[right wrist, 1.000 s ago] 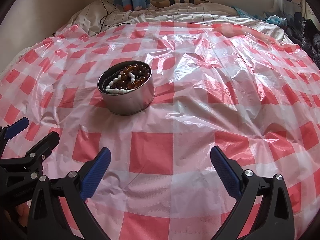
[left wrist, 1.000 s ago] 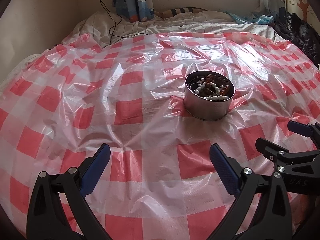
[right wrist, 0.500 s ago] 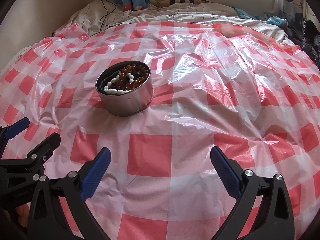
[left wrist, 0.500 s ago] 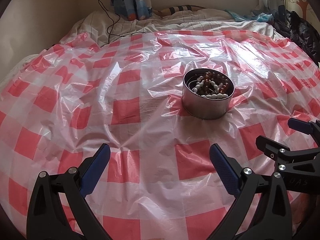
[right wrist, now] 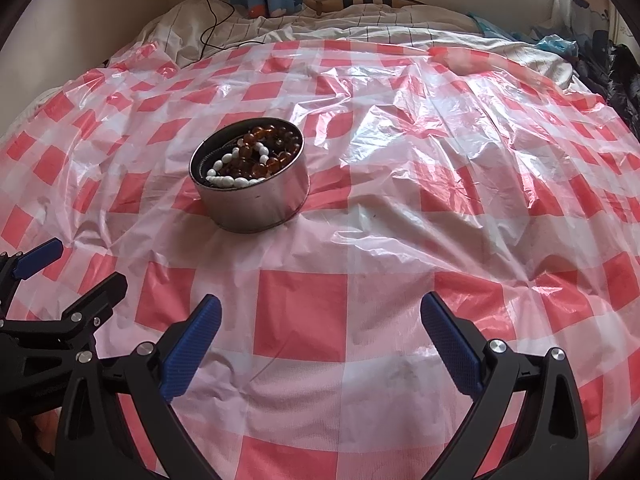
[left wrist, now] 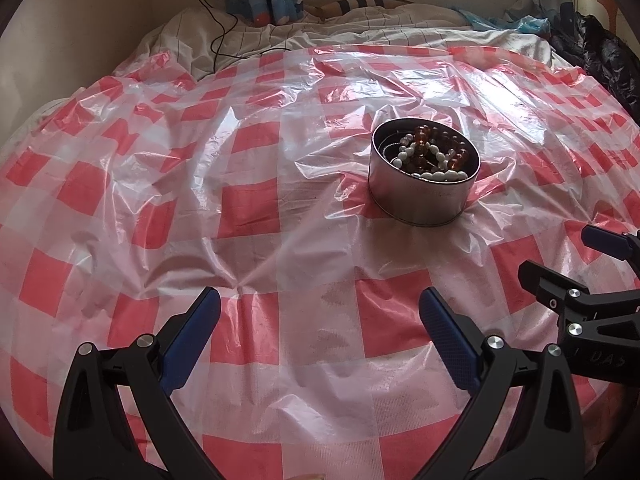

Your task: Organize jewelry

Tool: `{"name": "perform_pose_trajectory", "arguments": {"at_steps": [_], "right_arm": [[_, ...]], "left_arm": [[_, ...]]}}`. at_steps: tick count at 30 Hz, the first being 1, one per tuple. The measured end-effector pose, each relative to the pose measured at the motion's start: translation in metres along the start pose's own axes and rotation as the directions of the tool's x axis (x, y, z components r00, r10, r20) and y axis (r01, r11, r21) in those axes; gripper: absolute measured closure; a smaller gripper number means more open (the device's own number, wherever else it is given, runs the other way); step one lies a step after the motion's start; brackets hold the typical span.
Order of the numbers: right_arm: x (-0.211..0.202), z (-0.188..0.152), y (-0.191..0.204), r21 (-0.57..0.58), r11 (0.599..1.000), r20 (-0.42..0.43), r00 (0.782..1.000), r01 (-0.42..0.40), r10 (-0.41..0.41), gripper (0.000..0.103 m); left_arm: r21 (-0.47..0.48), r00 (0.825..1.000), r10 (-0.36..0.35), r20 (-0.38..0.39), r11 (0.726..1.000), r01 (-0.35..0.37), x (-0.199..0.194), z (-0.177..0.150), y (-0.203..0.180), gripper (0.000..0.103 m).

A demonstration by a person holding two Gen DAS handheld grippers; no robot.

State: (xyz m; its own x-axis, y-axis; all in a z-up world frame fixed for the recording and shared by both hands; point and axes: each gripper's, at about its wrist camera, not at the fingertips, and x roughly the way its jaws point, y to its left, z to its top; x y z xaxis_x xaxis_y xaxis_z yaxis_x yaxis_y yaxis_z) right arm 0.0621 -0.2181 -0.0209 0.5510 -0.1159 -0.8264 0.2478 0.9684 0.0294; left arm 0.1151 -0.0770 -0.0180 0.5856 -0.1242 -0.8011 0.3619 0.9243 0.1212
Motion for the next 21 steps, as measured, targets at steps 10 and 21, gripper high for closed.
{"name": "perform_pose_trajectory", "arguments": {"at_steps": [10, 21], "right_arm": [[0.005, 0.007, 0.003, -0.036, 0.998, 0.025, 0.999, 0.043, -0.043, 0.008], [0.013, 0.017, 0.004, -0.047, 0.998, 0.025, 0.999, 0.036, -0.035, 0.008]], "left_arm": [[0.029, 0.999, 0.007, -0.045, 1.0, -0.006, 0.017, 0.003, -0.006, 0.008], [0.048, 0.998, 0.009, -0.059, 0.999, -0.006, 0.027, 0.01, -0.009, 0.008]]}}
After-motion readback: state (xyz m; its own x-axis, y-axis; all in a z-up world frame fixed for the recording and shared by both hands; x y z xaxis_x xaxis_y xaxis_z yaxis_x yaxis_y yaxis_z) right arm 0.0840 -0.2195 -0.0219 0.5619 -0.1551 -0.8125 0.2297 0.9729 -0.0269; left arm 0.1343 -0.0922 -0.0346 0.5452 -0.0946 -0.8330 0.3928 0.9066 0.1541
